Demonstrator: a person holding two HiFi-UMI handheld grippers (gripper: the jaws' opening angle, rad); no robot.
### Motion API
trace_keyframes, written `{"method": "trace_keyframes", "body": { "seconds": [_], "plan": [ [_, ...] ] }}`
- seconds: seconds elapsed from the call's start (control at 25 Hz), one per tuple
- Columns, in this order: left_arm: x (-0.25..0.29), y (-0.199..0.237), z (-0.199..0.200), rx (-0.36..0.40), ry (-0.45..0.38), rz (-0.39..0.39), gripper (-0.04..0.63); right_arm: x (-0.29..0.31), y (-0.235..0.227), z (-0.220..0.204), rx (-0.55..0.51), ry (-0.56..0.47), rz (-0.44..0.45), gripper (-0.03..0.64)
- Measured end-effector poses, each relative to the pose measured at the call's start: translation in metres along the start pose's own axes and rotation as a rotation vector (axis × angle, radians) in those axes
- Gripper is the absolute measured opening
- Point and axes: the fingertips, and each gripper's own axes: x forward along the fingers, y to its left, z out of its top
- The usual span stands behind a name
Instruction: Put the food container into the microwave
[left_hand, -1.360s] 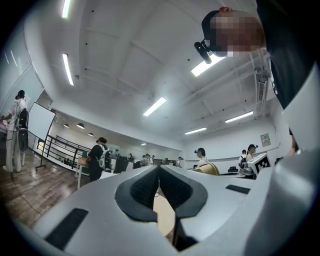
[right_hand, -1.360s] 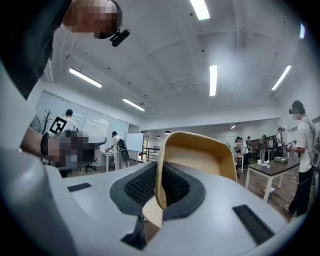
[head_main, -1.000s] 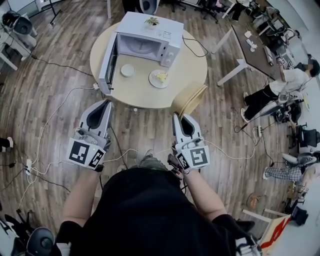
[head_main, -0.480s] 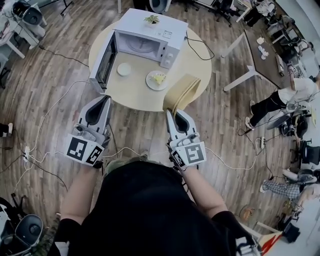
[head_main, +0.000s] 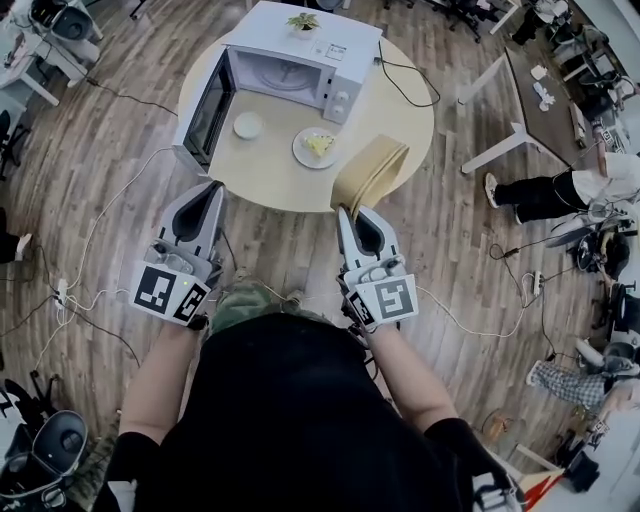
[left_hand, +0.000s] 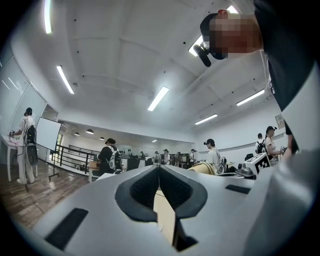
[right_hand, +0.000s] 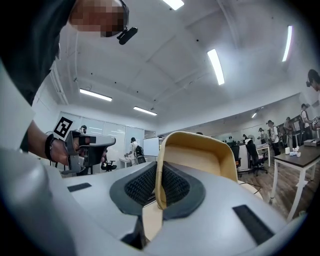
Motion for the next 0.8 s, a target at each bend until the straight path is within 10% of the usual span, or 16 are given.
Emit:
{"method": "trace_keyframes", "body": {
  "seconds": [0.8],
  "plan": [
    [0.049,0.052,0.008,0.005,-0.019,-0.055,0.023,0.054,-0.010,0.010,-0.037,0.000,-0.042,0.041]
  ]
}}
